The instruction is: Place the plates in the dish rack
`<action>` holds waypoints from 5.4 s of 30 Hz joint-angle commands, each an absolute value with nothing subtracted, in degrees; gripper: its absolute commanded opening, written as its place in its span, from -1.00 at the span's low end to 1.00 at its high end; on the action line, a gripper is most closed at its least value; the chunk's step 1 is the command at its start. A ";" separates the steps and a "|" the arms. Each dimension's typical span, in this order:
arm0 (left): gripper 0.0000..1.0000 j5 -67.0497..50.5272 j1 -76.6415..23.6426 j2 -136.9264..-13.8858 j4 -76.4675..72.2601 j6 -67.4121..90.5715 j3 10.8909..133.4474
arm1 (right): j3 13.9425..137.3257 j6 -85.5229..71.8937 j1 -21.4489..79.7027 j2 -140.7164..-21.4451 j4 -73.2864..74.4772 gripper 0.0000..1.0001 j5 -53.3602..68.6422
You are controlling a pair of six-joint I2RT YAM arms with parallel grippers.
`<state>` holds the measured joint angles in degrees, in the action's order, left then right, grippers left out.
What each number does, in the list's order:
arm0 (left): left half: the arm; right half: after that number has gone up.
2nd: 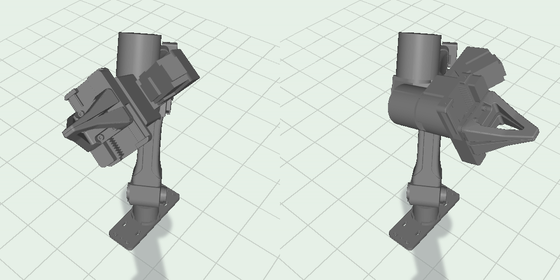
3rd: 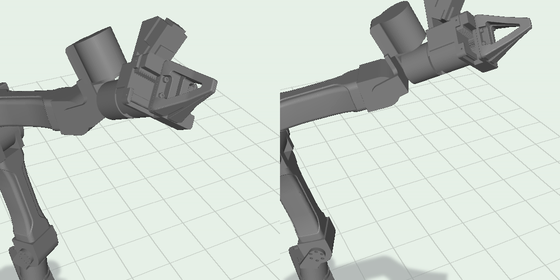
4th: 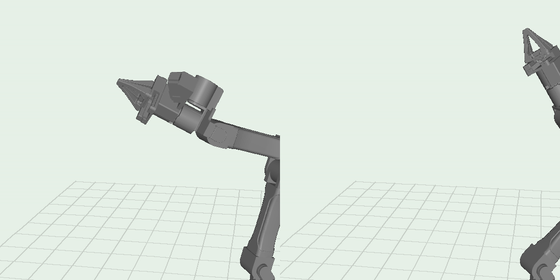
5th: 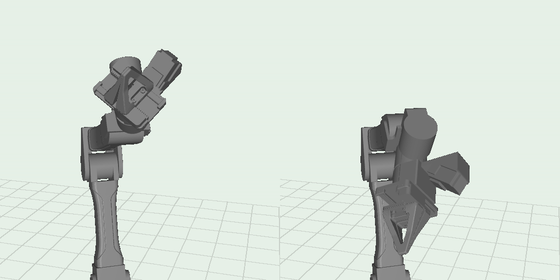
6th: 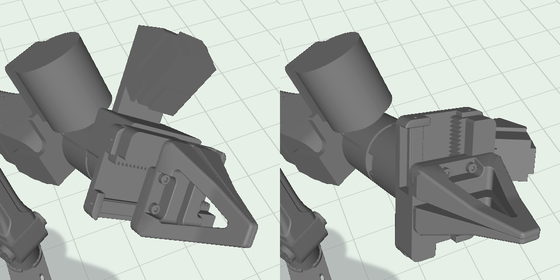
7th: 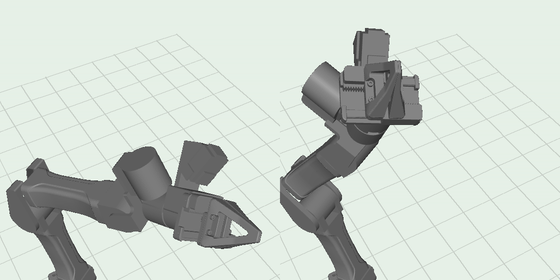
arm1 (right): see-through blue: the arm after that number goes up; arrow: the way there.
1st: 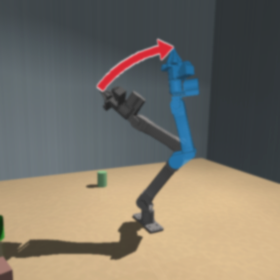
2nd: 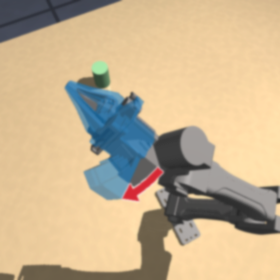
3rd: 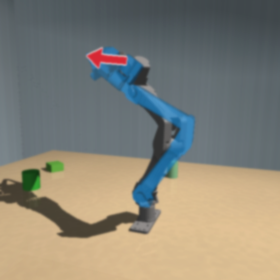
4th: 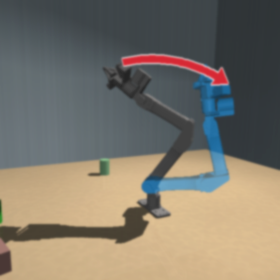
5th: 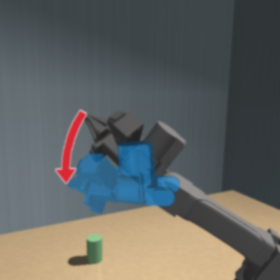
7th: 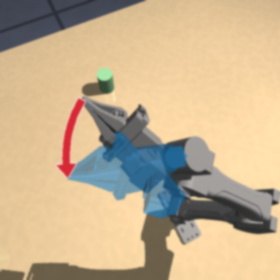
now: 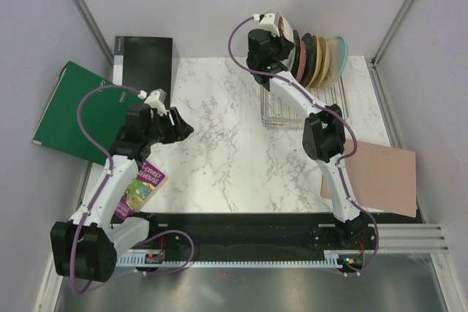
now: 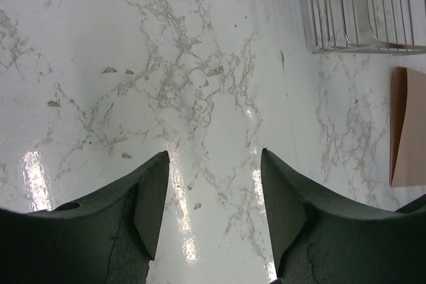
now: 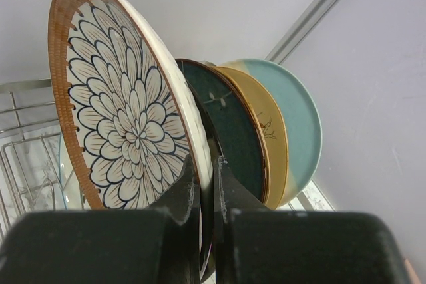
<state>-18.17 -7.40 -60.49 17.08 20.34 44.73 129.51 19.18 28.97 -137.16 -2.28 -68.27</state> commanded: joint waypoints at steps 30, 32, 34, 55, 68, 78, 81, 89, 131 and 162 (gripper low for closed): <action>0.29 -19.60 -6.59 -60.20 14.94 20.83 43.77 | 133.06 0.80 30.67 -146.42 17.75 -1.00 -56.52; 0.29 -19.51 -6.59 -60.38 14.77 21.27 43.95 | 133.15 0.70 31.02 -147.21 18.02 -1.00 -56.16; 0.29 -19.69 -6.59 -60.29 14.77 21.71 43.86 | 132.45 0.09 31.64 -147.74 18.72 -1.00 -55.29; 0.28 -23.73 -6.59 -61.61 14.15 24.78 45.62 | 129.82 -0.44 37.00 -148.71 22.67 0.01 -49.75; 0.27 -23.99 -6.59 -60.03 13.10 24.96 43.77 | 129.46 -0.44 37.09 -145.73 20.31 0.08 -54.92; 0.28 -24.52 -6.59 -59.07 11.96 24.61 42.98 | 126.22 5.80 37.26 -130.81 15.73 0.32 -57.22; 0.28 -24.79 -6.59 -58.62 11.69 24.43 42.89 | 123.58 7.46 37.62 -126.67 15.56 0.37 -56.86; 0.29 -24.43 -6.59 -56.43 11.51 23.73 43.24 | 123.30 13.53 37.71 -122.26 18.44 0.31 -36.19; 0.29 -24.79 -4.22 -58.62 11.07 24.43 41.04 | 140.71 3.43 23.99 -139.57 27.51 -1.00 -23.55; 0.36 -26.54 -4.13 -60.20 10.72 20.49 44.46 | 146.44 0.09 25.14 -128.15 23.11 0.50 -12.30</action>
<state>-24.25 -4.47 -59.05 13.10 23.14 40.62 145.56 1.26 25.19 -133.86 25.06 -10.57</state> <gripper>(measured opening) 0.666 0.723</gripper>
